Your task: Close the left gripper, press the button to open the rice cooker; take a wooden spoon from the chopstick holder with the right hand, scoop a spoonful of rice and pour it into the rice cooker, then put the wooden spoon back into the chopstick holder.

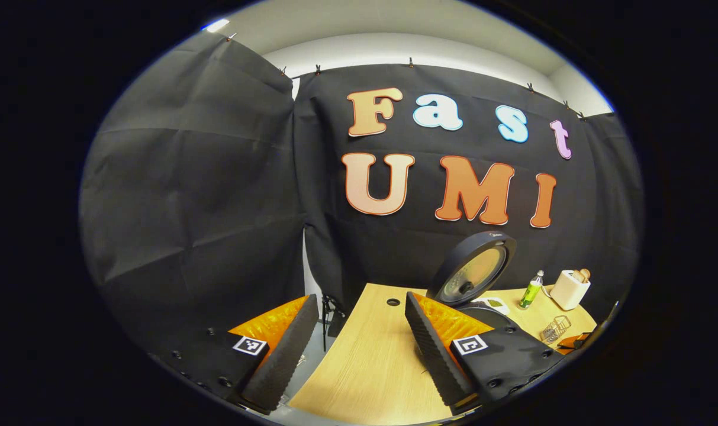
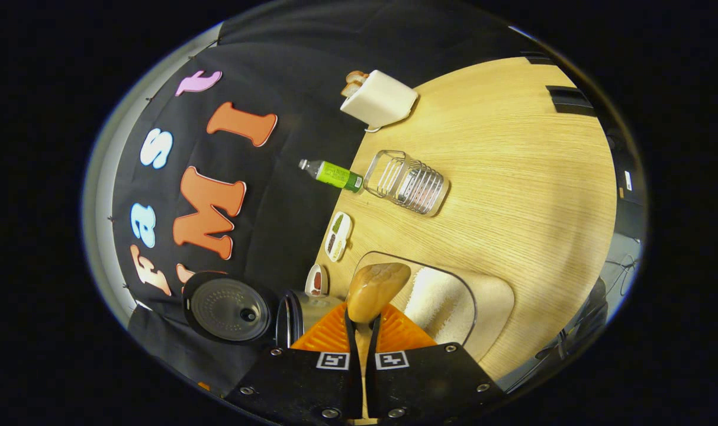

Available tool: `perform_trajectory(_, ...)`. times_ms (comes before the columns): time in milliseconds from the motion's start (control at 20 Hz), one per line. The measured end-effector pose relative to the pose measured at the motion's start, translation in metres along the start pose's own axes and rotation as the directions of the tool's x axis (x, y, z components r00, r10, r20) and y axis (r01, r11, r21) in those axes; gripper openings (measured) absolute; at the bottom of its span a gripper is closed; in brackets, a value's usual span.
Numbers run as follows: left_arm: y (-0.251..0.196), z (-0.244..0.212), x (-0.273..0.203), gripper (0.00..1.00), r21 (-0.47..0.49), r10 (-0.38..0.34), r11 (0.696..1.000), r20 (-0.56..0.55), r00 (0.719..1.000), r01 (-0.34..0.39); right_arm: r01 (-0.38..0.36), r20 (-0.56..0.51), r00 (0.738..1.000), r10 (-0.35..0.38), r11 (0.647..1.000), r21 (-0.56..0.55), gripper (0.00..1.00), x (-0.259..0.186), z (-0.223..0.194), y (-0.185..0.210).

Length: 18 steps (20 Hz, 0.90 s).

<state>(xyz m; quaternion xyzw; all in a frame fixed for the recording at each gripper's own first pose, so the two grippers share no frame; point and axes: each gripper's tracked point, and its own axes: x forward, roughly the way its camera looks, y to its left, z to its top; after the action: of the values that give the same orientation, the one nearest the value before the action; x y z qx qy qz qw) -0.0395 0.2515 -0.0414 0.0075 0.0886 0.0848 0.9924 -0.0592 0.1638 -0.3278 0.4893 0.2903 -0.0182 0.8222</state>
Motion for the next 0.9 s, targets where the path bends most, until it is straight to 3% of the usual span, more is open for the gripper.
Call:
perform_trajectory(450, -0.02, 0.004, 0.004, 0.98, 0.006, -0.018, 1.0, 0.02, 1.0, 0.018, -0.038, 0.035, 0.999, 0.035, 0.996, 0.077, 0.02, -0.036, 0.036, 0.035)
perform_trajectory(900, -0.027, 0.002, 0.006, 0.97, -0.054, -0.033, 0.998, 0.024, 0.999, 0.034, -0.108, 0.079, 0.991, 0.104, 0.993, 0.052, 0.02, -0.051, 0.075, 0.12)
